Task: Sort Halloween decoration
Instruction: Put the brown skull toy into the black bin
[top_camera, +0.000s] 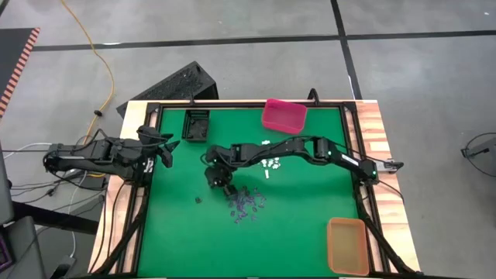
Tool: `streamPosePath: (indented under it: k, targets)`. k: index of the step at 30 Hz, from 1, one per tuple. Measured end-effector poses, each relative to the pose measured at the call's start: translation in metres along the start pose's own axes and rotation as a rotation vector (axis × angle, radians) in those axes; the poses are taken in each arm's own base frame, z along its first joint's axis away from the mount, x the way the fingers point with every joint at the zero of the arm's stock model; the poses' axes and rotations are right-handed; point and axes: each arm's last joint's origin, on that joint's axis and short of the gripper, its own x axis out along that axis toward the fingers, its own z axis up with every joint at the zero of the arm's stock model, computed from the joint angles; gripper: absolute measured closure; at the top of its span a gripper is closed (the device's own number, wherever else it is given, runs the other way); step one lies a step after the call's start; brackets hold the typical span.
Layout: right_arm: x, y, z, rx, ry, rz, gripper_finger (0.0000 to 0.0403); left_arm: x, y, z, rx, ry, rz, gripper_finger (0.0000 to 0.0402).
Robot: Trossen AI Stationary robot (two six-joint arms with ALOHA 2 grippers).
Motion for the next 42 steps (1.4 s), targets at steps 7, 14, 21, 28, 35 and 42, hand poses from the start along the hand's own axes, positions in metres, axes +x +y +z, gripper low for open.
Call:
streamPosePath:
  k: [7, 14, 21, 28, 35, 42]
  targets:
    - [-0.023, -0.032, 0.012, 0.0, -0.03, -0.164, 0.0283, 0.0, 0.0, 0.0, 0.0, 0.0, 0.0, 0.0219]
    - [-0.045, -0.067, 0.017, 0.004, -0.106, -0.382, 0.0283, 0.0, 0.0, 0.0, -0.004, -0.002, 0.003, 0.0219]
    - [-0.066, -0.098, 0.013, 0.093, -0.19, -0.56, 0.0283, 0.0, 0.001, 0.0, -0.004, -0.013, 0.025, 0.0219]
    - [-0.081, -0.119, 0.001, 0.188, -0.195, -0.67, 0.0283, 0.0, 0.001, 0.0, -0.002, -0.018, 0.039, 0.0219]
    - [-0.085, -0.123, -0.002, 0.193, -0.193, -0.68, 0.027, 0.0, 0.001, 0.0, -0.002, -0.019, 0.041, 0.0219]
    - [-0.085, -0.124, -0.002, 0.193, -0.194, -0.68, 0.0267, 0.0, 0.001, 0.0, 0.0, -0.018, 0.042, 0.0219]
